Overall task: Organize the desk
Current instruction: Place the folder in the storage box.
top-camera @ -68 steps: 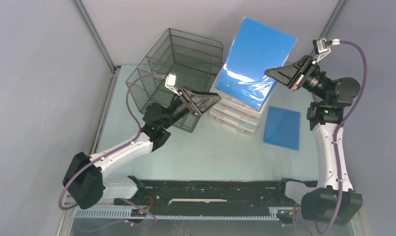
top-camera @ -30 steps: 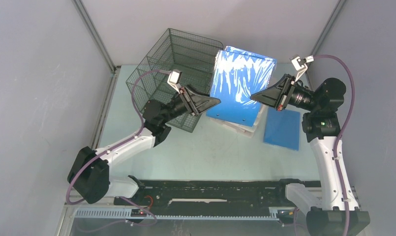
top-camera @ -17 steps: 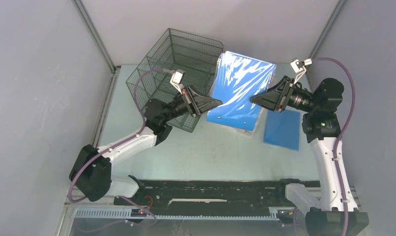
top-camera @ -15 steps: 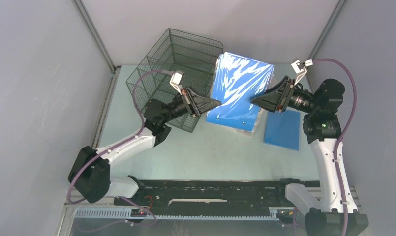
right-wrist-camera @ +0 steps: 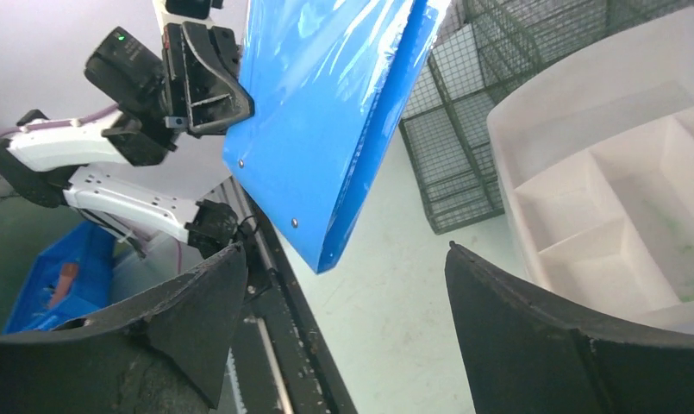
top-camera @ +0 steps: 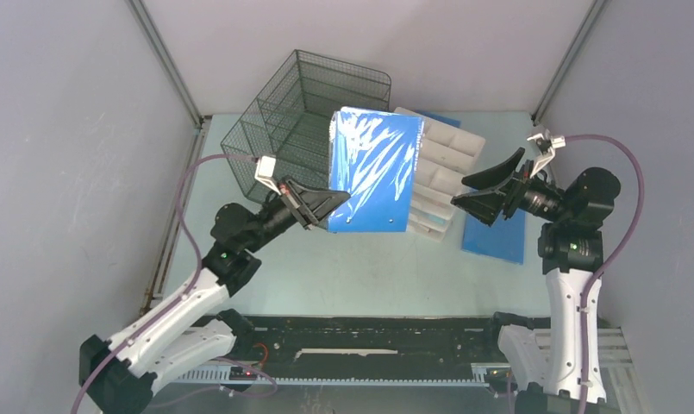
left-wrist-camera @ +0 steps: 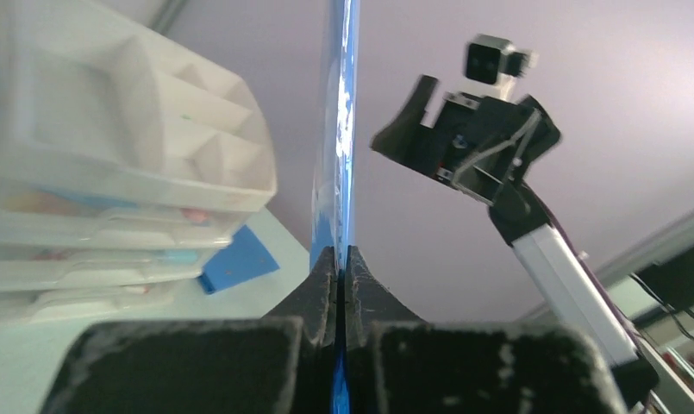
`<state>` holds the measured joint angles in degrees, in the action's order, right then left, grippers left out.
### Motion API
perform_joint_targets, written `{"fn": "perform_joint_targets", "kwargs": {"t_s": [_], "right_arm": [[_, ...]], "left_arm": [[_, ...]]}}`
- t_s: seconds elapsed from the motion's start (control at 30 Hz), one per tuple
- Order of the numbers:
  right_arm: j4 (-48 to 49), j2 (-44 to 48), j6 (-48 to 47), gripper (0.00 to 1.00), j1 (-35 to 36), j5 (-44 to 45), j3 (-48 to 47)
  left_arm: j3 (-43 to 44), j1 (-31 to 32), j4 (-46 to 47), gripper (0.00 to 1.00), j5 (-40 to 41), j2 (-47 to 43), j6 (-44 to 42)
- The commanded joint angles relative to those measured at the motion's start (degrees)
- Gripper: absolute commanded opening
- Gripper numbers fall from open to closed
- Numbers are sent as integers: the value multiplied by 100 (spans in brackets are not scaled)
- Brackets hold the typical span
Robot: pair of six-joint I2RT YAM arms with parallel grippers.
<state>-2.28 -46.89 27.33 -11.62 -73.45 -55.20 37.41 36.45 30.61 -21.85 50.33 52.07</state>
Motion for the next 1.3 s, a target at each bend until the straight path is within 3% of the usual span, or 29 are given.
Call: {"fn": "perform_joint_targets", "kwargs": {"t_s": [0.0,0.3,0.57,0.8,1.27], "right_arm": [[-45,310,-659,91,-239,-171,-69],[-664,412,-1249,91,-337,505,-70],[-823,303,-1386,91,-324,702,-68],[-891,268,-1441,91,-315,851,-66],[-1026,184,-1675,91,80,1206,-65]], "left_arm": [[65,-42,-1674,0,1039,-677,-543],[559,-37,-4688,0,2895,-1349,-293],[1321,-26,-5909,0,4363,-1146,134],[2432,-25,-6826,1,5640,-33,812],[4659,3,-8130,10,6903,2405,1597]]}}
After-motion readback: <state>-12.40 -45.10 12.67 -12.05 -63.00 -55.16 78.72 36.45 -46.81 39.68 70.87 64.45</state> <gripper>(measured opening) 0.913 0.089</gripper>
